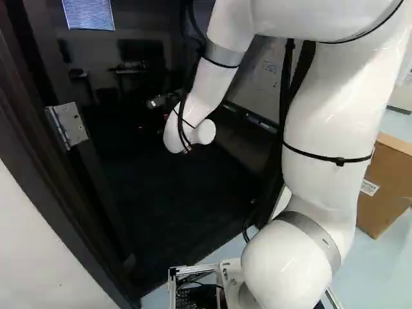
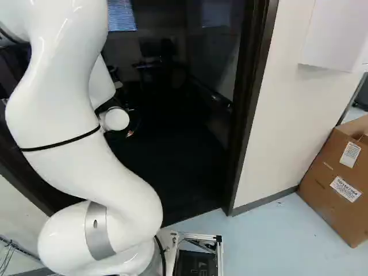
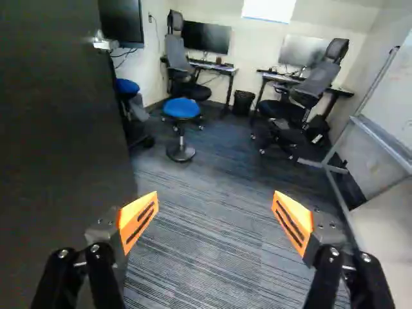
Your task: Open the door and move inside
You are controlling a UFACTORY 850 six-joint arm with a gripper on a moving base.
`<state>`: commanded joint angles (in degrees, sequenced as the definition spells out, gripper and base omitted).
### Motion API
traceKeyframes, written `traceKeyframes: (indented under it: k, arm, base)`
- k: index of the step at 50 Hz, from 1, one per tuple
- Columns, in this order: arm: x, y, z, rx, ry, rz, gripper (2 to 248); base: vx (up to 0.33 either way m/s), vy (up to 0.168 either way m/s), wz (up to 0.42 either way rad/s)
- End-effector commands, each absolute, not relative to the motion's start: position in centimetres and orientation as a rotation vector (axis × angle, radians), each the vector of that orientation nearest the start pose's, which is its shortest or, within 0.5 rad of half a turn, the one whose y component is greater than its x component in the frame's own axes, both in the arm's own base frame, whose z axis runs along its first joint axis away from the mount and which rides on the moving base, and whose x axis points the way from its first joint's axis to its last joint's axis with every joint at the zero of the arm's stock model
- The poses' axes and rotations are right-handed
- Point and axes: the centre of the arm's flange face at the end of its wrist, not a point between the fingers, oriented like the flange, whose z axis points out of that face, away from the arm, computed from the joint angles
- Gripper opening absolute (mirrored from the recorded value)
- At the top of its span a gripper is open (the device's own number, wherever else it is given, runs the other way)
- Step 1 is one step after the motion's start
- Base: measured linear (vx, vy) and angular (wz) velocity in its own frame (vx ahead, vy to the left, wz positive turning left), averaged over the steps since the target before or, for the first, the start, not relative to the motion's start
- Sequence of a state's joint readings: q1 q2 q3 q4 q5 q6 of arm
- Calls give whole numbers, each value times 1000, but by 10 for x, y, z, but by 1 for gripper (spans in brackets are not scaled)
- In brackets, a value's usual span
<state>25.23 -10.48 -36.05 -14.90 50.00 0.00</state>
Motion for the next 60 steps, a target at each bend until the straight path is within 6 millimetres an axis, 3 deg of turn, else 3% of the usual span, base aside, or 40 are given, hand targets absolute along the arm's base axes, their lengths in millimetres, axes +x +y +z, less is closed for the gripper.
traceKeyframes:
  k: [31, 60]
  arm:
    - [397, 150, 403, -2239, -654, -1724, 247]
    - [339, 61, 389, -2419, -334, -1784, 247]
  base:
    - [0, 0, 0]
    - [0, 0, 0]
